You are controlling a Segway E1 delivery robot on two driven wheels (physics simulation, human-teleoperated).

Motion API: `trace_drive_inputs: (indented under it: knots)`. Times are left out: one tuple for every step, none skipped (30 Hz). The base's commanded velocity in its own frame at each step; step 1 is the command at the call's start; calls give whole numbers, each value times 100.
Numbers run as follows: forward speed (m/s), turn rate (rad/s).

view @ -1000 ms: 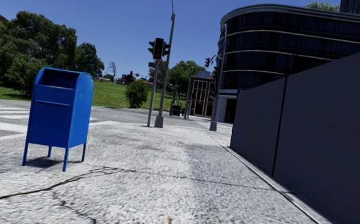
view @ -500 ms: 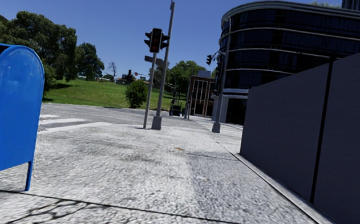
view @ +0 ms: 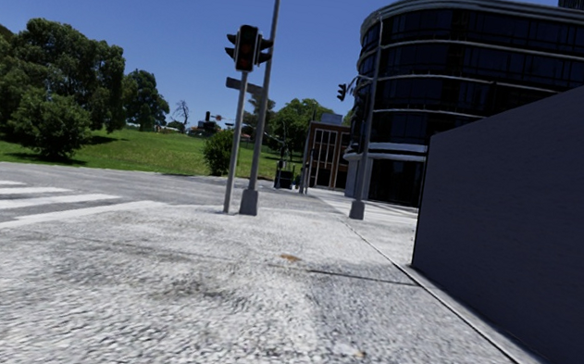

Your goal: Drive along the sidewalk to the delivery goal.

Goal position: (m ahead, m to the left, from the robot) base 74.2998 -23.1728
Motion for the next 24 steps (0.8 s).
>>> trace_drive_inputs:
  knots:
    - [200,0]
    - [200,0]
    - [200,0]
    - [200,0]
    - [200,0]
    - [200,0]
    - [200,0]
    - [200,0]
    - [200,0]
    - [200,0]
    - [200,0]
    - [200,0]
    - [200,0]
    - [200,0]
    - [200,0]
    - [200,0]
    - [200,-2]
    - [200,-5]
    - [200,-7]
    - [200,-8]
    - [200,-8]
    - [200,-8]
    - [200,-11]
    - [200,-16]
